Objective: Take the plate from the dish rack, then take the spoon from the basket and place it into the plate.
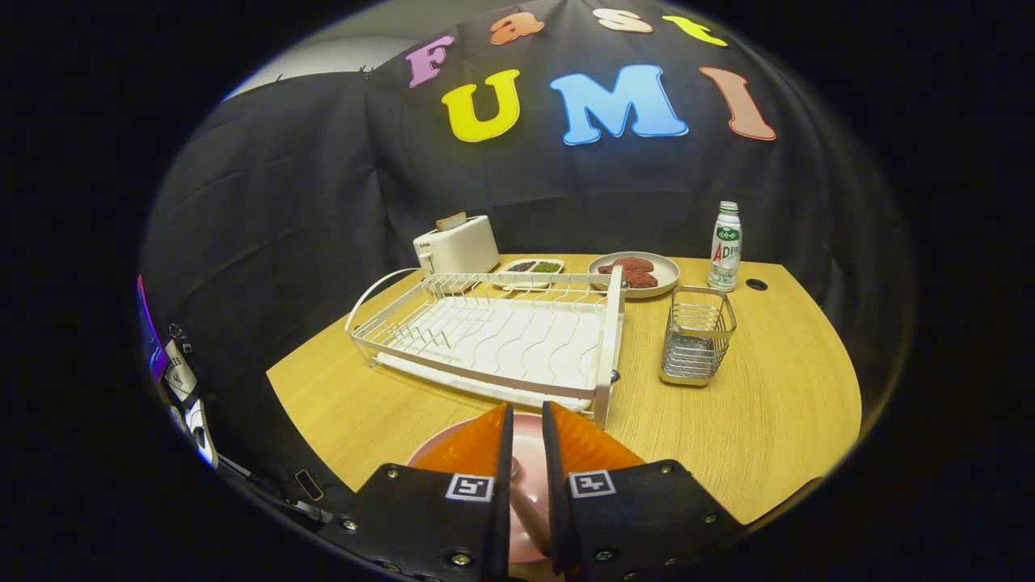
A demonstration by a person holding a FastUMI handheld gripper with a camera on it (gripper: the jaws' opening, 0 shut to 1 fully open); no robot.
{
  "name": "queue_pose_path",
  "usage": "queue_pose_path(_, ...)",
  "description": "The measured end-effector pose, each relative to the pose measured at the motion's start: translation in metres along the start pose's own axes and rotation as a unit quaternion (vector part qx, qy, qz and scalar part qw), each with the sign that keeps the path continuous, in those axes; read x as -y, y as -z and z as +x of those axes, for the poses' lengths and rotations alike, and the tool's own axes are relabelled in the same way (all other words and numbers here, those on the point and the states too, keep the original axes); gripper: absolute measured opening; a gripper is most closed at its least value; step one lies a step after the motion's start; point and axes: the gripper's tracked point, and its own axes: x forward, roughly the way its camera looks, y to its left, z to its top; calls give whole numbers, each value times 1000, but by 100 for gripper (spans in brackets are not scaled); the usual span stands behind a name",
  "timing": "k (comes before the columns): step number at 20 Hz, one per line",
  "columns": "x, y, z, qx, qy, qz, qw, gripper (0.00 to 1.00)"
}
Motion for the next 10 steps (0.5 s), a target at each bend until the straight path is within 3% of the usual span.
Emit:
queue_pose_path(5, 11, -31, -6, 30, 18, 2, 999, 21)
queue_pose_path(10, 40, -102, -28, 116, 77, -10, 990, 21)
